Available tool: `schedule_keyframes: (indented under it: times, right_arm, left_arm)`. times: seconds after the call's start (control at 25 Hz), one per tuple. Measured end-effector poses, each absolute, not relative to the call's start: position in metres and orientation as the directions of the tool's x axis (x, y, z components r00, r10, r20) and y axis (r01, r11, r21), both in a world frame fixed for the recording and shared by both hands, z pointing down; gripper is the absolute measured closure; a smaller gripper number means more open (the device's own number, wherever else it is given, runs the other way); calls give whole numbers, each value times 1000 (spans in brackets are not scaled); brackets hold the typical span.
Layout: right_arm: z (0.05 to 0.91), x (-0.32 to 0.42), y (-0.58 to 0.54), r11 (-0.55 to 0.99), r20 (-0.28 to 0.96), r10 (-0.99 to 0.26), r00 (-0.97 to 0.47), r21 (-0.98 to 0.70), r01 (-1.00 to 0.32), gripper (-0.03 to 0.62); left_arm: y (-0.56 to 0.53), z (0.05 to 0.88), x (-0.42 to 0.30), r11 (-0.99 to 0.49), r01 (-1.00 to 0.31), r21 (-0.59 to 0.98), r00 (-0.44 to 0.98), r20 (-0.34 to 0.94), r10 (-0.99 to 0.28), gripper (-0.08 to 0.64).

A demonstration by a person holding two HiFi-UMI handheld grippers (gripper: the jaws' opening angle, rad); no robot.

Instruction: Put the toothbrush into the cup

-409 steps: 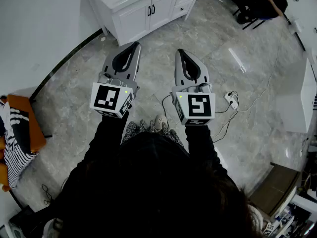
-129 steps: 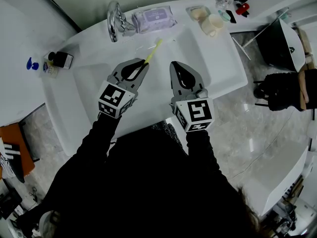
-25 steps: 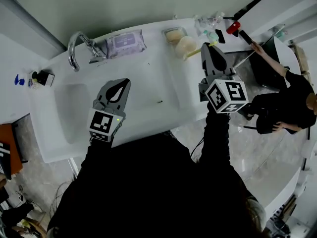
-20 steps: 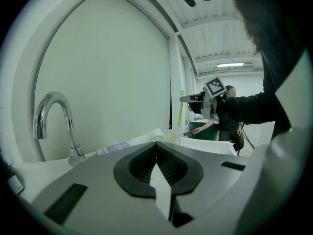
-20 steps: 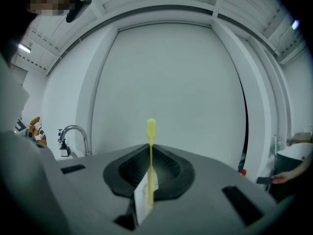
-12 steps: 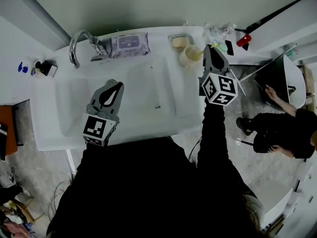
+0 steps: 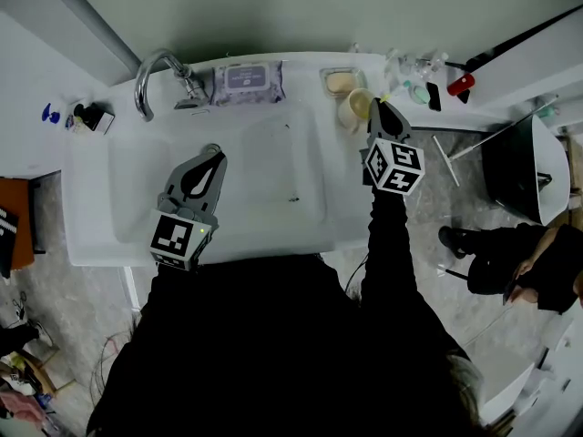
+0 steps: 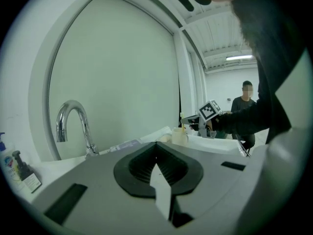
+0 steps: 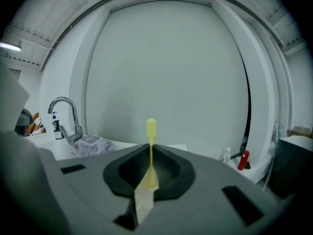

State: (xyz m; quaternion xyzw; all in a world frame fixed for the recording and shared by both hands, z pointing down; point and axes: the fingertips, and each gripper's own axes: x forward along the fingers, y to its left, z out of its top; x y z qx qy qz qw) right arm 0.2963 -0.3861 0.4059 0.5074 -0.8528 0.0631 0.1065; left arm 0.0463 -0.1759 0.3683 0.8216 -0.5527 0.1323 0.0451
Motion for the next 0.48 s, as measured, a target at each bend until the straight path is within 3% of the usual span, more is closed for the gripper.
schedule_keyframes:
  times: [0.48]
  right_arm:
    - [413, 292, -385, 487, 265, -845, -464, 24, -873, 571]
  left_arm:
    - [-175, 368, 52, -391, -919, -50, 366, 260, -894, 552]
